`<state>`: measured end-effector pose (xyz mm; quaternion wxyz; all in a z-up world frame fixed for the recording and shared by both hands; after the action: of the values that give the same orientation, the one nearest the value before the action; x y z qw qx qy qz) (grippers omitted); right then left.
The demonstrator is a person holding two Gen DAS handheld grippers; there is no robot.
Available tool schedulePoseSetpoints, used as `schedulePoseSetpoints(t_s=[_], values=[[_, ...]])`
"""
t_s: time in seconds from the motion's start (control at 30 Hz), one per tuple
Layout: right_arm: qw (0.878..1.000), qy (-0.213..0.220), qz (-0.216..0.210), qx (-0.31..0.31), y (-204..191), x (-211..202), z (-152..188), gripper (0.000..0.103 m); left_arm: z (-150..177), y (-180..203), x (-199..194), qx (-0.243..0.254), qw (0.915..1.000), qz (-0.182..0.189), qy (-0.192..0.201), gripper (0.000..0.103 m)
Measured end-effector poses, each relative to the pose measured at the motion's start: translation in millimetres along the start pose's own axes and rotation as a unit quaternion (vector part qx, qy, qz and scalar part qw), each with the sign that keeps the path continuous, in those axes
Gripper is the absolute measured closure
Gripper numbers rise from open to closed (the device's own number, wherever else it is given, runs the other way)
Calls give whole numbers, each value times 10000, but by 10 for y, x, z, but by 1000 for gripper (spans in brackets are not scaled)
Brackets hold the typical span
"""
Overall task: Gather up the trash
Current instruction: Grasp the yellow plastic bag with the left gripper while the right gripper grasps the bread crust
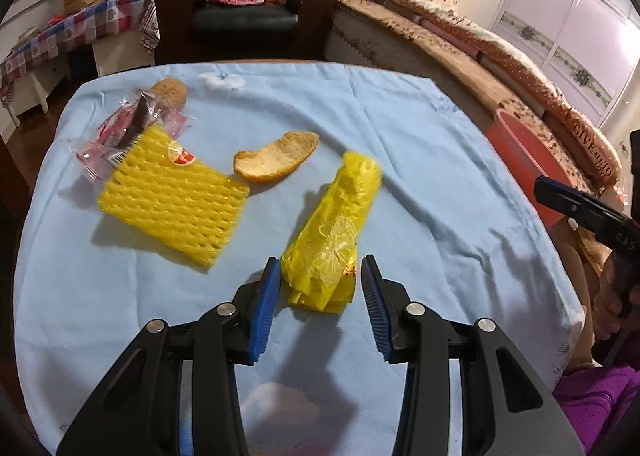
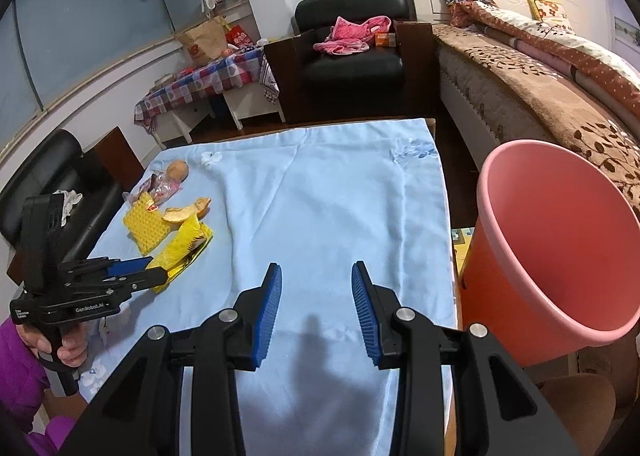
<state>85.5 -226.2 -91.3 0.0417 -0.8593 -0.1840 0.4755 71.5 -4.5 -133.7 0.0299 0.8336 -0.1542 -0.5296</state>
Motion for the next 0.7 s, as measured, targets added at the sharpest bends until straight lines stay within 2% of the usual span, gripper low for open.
schedulePoseSetpoints(t_s=[0.23,0.27,0.3,0.4,0.57,0.7], values=[[9999,-89,-69,-39,-54,59,-33,67,-11,16,-17,-156,9998,1,102,62],[9999,-109,-108,-66,-87,74,-44,67,-6,28,-28,-141,9998,-23,141,69],[9997,-130,-151,-104,-128,96,-60,67,3,38,-29,-114,9998,-63,148,82],[9990,-202,-319,-253,-295,170,-132,67,7,40,-46,-128,9996,-133,210,89],[9959,-326,-599,-587,-635,353,-283,67,62,-49,-163,-377,9982,-166,441,93],[9926,-467,-830,-755,-866,559,-433,67,162,-274,-360,-881,9937,-70,686,94]])
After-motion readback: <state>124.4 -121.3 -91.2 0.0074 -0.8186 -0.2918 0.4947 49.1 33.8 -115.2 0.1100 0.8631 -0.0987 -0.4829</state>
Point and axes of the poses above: each gripper's, at about its wrist camera, not at the fingertips, and x roughly the way its jaws point, y to its right, z to its underside, the point moved 9 cm from there along x, roughly the way its jaws point, and after that the axes turned 10 degrees about -y, right-handed, at the moved point
